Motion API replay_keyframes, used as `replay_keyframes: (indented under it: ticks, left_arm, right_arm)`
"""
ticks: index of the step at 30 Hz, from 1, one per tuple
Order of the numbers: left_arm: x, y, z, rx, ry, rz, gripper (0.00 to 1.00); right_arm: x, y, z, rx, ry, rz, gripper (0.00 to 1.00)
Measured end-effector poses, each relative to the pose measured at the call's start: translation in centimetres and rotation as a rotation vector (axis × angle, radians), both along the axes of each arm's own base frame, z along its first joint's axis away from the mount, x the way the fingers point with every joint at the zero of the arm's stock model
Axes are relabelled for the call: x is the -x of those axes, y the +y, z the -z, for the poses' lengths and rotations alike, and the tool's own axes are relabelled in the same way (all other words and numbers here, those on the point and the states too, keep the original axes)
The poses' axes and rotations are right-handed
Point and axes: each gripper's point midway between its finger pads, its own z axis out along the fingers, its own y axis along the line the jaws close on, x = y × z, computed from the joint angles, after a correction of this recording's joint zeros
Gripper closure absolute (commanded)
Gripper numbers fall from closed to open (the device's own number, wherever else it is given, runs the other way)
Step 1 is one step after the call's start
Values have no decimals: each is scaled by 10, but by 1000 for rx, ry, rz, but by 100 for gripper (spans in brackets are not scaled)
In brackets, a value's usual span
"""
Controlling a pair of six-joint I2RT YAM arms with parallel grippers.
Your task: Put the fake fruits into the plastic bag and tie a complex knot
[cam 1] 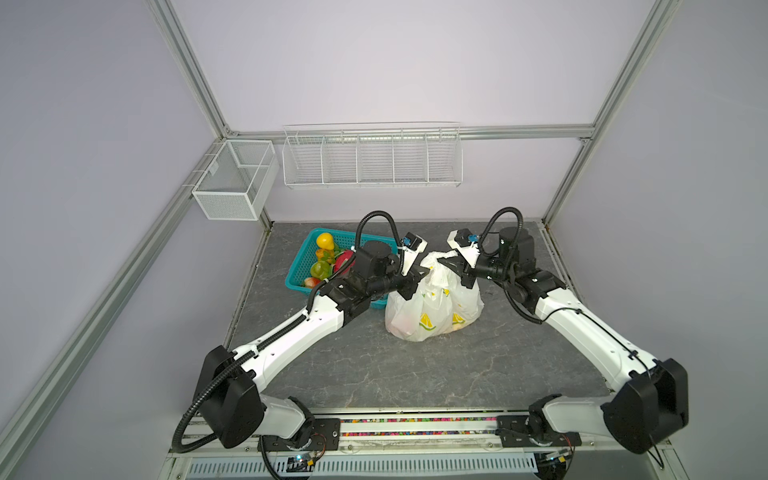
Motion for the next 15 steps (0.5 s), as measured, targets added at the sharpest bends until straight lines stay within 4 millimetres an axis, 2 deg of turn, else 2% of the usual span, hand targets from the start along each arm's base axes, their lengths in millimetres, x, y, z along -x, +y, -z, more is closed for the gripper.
replay_keyframes:
  ticks: [4,9,15]
  left_arm:
    - [4,-2,0,18,34,12,67]
    - [2,3,1,6,44,24,42]
    - [-10,-1,-12,-24,-13,44,30]
  right_arm:
    - [-2,0,2,-1,-9,8,91]
    - [-3,0,2,-6,-17,8,91]
    - [-2,0,2,-9,-13,7,91]
